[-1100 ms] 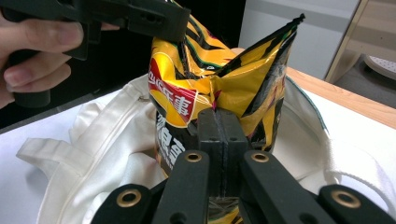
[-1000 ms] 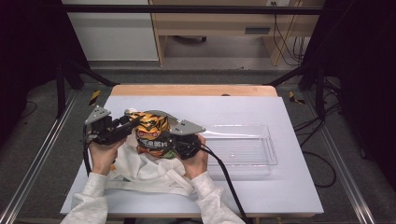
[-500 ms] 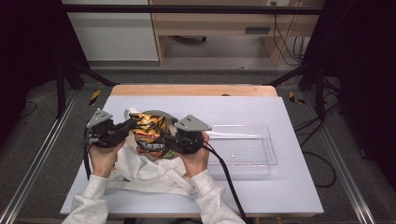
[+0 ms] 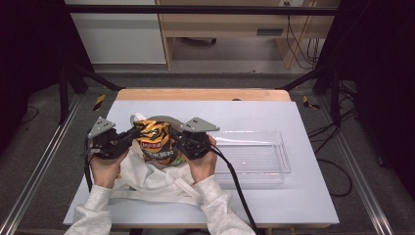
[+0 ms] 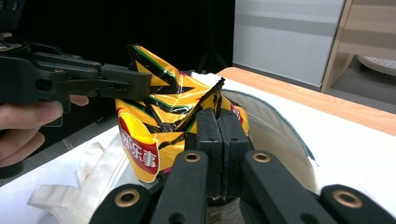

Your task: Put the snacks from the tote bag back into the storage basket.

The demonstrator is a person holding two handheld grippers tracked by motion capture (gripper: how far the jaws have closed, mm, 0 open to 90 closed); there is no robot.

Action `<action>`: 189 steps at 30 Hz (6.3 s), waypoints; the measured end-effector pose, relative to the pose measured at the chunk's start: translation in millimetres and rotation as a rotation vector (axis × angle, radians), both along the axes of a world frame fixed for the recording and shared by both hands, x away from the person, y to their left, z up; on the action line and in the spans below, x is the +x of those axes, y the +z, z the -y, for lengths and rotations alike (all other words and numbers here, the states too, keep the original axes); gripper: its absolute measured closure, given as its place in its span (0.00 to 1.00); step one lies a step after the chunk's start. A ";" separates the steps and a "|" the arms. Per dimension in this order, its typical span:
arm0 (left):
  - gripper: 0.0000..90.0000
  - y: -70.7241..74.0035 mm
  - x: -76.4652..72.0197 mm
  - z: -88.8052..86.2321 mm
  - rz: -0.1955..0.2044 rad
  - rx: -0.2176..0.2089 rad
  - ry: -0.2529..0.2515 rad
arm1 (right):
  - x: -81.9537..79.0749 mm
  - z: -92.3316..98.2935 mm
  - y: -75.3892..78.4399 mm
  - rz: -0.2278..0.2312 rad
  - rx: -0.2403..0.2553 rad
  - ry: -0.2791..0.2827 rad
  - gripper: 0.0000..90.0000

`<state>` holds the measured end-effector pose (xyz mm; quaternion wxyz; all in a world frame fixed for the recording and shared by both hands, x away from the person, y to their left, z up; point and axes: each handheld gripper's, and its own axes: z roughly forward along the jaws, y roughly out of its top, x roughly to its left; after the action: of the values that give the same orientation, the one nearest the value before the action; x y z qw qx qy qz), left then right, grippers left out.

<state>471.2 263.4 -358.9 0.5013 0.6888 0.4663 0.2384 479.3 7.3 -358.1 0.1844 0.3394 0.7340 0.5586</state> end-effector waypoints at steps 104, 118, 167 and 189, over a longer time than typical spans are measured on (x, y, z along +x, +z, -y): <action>0.97 111.3 -34.7 138.4 0.189 -0.068 -0.135 | -50.7 146.5 111.0 0.190 0.111 -0.116 1.00; 0.97 106.1 -29.1 173.6 0.173 -0.057 -0.182 | -55.6 180.7 104.6 0.179 0.113 -0.169 1.00; 0.97 35.7 3.7 205.5 0.020 -0.016 -0.183 | -26.9 204.4 38.7 0.024 0.040 -0.231 0.99; 0.97 12.1 18.3 213.6 -0.043 0.014 -0.167 | -9.1 203.4 15.4 -0.044 -0.016 -0.264 0.99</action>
<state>489.5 49.8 -346.8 0.5044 0.7339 0.4160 0.1843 470.3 -196.1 -342.7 0.2429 0.4435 0.6912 0.5162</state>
